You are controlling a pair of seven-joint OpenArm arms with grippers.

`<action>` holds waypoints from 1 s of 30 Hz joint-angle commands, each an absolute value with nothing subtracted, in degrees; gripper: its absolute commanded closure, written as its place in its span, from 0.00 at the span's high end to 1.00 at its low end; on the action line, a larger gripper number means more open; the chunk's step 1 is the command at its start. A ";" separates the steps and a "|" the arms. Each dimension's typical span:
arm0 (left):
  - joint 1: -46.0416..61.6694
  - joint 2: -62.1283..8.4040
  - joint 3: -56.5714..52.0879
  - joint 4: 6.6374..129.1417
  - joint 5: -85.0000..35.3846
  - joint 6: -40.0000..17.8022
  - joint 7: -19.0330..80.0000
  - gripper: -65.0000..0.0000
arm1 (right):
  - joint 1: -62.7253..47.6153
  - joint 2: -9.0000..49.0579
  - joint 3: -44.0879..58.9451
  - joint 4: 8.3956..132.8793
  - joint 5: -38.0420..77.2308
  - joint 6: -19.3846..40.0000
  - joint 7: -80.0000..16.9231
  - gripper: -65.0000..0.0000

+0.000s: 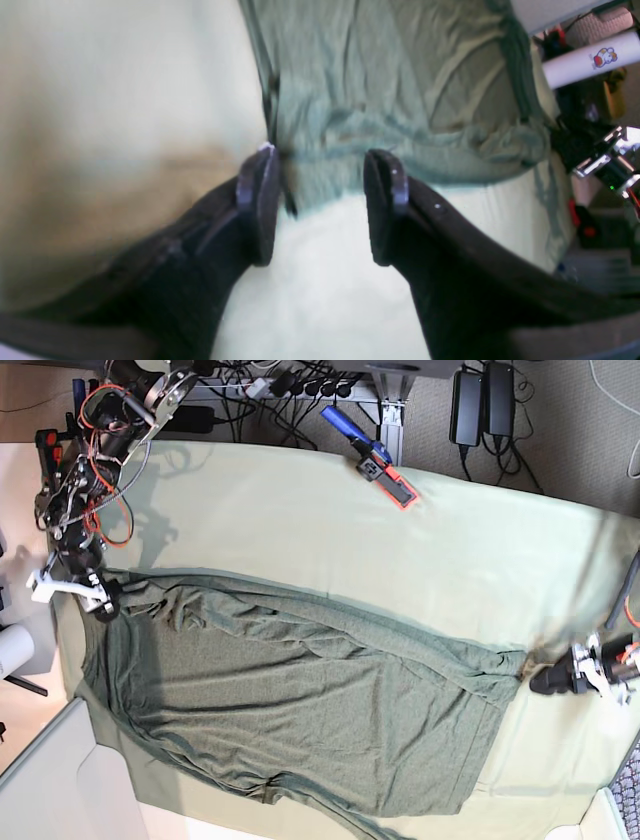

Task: Fold the T-shirt properly
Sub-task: 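Drag the shirt with both grippers, spreading it across the table, then lift both grippers and shake the shirt flat, laying it down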

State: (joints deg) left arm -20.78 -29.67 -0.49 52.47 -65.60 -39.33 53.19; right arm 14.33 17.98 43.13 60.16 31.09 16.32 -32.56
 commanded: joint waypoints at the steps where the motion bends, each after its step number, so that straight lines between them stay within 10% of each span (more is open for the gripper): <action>1: -21.23 -30.46 -0.84 53.30 -67.11 -40.00 52.56 0.47 | 14.63 19.22 43.75 61.30 31.77 17.32 -31.75 0.64; 30: -15.07 -27.92 -3.07 53.30 -67.35 -40.00 51.92 0.47 | 12.71 20.86 45.93 61.28 34.04 17.34 -31.68 0.64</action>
State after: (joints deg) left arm -13.85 -27.24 -2.76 52.47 -66.63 -39.33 52.40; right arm 11.75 19.66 45.80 60.16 33.12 16.69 -33.01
